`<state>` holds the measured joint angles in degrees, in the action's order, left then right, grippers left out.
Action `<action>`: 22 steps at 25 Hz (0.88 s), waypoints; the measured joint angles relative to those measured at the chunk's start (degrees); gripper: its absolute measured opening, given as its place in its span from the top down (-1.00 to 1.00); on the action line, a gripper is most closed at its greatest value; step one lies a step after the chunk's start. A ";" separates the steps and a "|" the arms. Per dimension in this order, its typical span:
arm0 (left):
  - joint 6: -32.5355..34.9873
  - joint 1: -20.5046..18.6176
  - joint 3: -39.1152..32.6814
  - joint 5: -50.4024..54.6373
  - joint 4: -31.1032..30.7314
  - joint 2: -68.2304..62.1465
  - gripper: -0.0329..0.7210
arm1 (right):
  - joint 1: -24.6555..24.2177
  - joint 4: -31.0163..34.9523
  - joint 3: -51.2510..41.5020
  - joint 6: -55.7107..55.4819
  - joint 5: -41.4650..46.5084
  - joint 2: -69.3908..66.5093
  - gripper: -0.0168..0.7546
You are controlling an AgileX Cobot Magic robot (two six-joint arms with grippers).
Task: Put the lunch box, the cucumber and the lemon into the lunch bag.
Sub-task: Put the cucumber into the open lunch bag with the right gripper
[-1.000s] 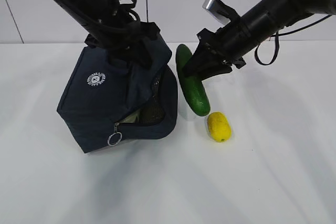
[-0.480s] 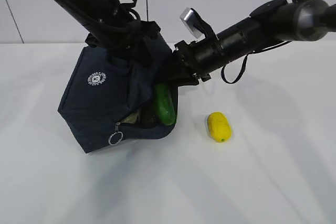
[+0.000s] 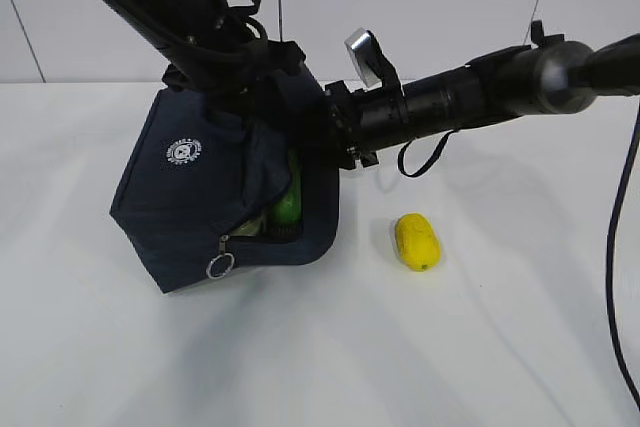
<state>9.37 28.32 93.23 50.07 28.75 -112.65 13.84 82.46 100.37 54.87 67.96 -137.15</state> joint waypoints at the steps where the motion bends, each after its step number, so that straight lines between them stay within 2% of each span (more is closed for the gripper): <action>1: 0.00 0.00 0.00 0.11 0.00 0.00 0.90 | 0.09 0.22 0.00 0.00 -0.14 -0.10 -0.03; 6: 0.00 0.00 0.00 0.34 0.13 0.00 0.90 | 0.56 1.32 0.00 0.49 -0.52 -0.10 -0.29; 12: 0.00 0.00 0.00 0.46 0.13 0.09 0.90 | 0.56 0.73 0.00 0.61 -0.72 -0.10 -0.38; 22: 0.00 0.00 0.00 0.79 0.13 0.09 0.90 | -4.15 -11.61 0.00 -2.39 -0.61 1.78 -0.38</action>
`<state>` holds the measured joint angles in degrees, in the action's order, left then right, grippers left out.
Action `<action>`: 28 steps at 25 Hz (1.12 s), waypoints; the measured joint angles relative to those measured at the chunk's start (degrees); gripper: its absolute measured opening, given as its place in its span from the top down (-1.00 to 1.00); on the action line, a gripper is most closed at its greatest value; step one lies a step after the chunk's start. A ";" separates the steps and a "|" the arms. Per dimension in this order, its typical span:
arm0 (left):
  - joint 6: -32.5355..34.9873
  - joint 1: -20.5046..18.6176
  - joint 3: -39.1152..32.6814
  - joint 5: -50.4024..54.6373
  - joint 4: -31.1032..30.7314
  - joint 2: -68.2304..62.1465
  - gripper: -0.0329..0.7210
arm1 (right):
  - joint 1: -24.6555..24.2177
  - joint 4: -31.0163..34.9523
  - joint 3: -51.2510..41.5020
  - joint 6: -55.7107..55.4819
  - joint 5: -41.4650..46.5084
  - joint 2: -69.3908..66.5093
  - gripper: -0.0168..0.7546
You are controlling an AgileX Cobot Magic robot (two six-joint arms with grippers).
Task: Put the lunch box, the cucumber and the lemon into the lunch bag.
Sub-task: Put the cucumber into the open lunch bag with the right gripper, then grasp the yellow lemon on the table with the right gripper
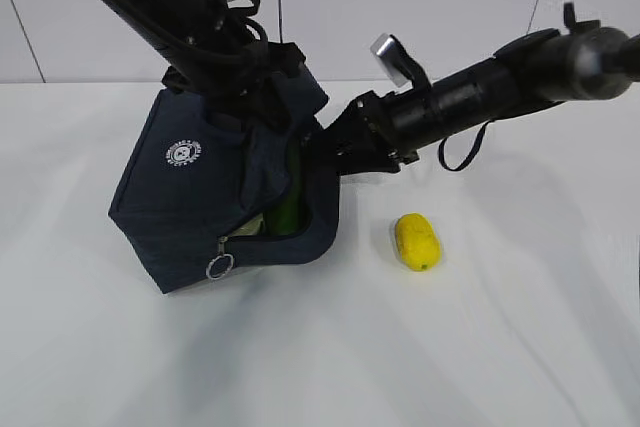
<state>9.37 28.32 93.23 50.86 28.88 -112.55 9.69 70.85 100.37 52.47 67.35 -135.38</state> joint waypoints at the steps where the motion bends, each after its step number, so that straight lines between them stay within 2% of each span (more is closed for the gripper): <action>1: 0.00 0.00 0.00 0.00 0.00 0.00 0.90 | -0.81 -0.69 0.00 -0.35 0.00 0.87 -0.38; 6: 0.00 0.00 0.00 0.12 0.00 0.00 0.90 | -3.53 -8.09 0.00 -5.16 0.23 4.53 -0.39; 10: 0.00 0.00 0.00 0.21 0.00 0.00 0.90 | -3.66 -17.22 0.00 -10.28 0.79 5.80 -0.39; 16: 0.00 0.00 0.00 0.21 0.00 0.00 0.90 | -3.66 -26.45 0.00 -18.93 1.15 6.03 -0.39; 28: 0.00 0.00 0.00 0.21 0.00 0.00 0.90 | 2.63 -44.48 0.00 -30.82 1.48 6.03 -0.38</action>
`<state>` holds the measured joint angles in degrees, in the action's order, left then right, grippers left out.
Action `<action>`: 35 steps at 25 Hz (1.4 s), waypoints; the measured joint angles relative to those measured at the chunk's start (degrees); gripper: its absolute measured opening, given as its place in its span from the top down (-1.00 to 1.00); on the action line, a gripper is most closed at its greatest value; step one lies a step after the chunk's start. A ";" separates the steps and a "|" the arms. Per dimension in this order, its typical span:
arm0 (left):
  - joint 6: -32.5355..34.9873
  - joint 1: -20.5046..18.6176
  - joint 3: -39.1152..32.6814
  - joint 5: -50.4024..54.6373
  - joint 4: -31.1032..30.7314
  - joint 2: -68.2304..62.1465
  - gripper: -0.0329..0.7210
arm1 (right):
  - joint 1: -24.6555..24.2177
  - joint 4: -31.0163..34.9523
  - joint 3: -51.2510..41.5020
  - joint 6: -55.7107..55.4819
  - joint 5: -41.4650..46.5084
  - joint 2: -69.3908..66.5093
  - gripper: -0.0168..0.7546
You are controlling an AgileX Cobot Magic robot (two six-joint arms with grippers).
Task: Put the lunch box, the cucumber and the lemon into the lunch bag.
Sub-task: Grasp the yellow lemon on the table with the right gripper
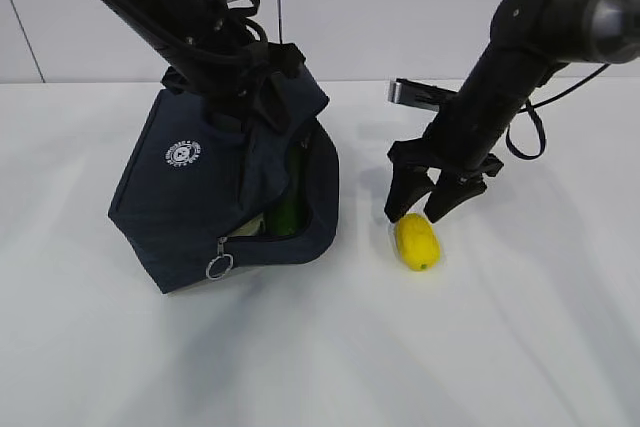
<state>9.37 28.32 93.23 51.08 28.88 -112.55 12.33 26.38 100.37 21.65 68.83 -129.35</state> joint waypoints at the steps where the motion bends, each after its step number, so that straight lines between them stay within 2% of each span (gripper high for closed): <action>1: 0.00 0.00 0.00 0.00 0.00 0.00 0.90 | 0.38 -1.08 0.00 -1.02 0.00 0.00 -0.38; 7: 0.00 0.00 0.00 0.00 0.00 0.00 0.90 | 1.18 -4.38 -0.04 -3.86 0.26 0.00 -0.38; 16: 0.00 0.00 0.00 0.00 0.00 0.00 0.90 | 1.18 -4.96 -2.67 -4.45 0.26 0.00 -0.37; 23: 0.00 0.00 0.00 0.00 0.00 0.00 0.90 | 1.87 -4.96 -2.67 -4.45 0.26 0.00 -0.14; 35: 0.00 0.00 0.00 0.00 0.00 0.00 0.90 | 3.03 -5.07 -2.67 -4.09 0.26 0.00 0.03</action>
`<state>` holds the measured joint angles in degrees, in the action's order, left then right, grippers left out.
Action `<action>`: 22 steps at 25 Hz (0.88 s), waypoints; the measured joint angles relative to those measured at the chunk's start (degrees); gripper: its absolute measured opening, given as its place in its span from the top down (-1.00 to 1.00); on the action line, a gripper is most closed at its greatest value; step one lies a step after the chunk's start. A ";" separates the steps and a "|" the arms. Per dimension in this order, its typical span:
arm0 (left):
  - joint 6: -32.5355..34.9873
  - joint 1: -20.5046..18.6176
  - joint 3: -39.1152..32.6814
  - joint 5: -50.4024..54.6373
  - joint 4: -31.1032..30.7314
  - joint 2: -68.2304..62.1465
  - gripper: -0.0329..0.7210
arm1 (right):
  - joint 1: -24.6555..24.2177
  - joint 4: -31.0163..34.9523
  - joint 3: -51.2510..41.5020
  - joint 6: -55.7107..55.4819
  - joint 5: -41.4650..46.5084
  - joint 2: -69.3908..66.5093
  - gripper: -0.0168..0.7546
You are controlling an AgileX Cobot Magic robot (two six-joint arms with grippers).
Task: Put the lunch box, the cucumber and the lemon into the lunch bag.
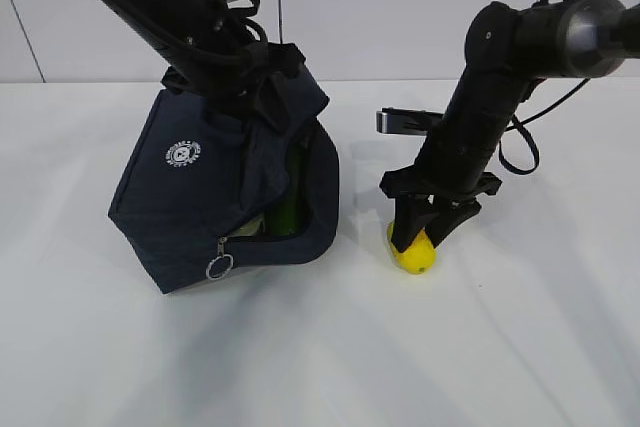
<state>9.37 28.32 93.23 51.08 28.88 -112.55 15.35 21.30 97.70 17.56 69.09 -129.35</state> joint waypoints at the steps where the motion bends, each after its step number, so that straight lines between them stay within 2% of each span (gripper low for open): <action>1: 0.00 0.00 0.00 0.00 0.00 0.00 0.90 | 0.00 0.00 0.00 0.00 0.00 0.00 0.05; 7: 0.00 0.00 0.00 0.00 0.00 0.00 0.90 | 0.00 -0.19 3.02 0.21 0.12 0.00 0.10; 11: 0.00 0.00 0.00 0.13 0.00 0.00 0.90 | 0.00 2.15 6.03 0.72 0.12 0.00 0.11; 16: 0.00 0.00 0.00 0.13 0.00 0.00 0.90 | 0.00 7.99 8.02 3.62 0.54 1.64 0.11; 22: 0.00 0.00 0.00 0.24 0.13 0.00 0.90 | 0.00 21.26 8.49 11.73 0.54 2.61 0.11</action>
<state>9.37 28.32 93.23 51.32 29.02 -112.55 15.35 42.57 106.19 29.30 69.64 -126.74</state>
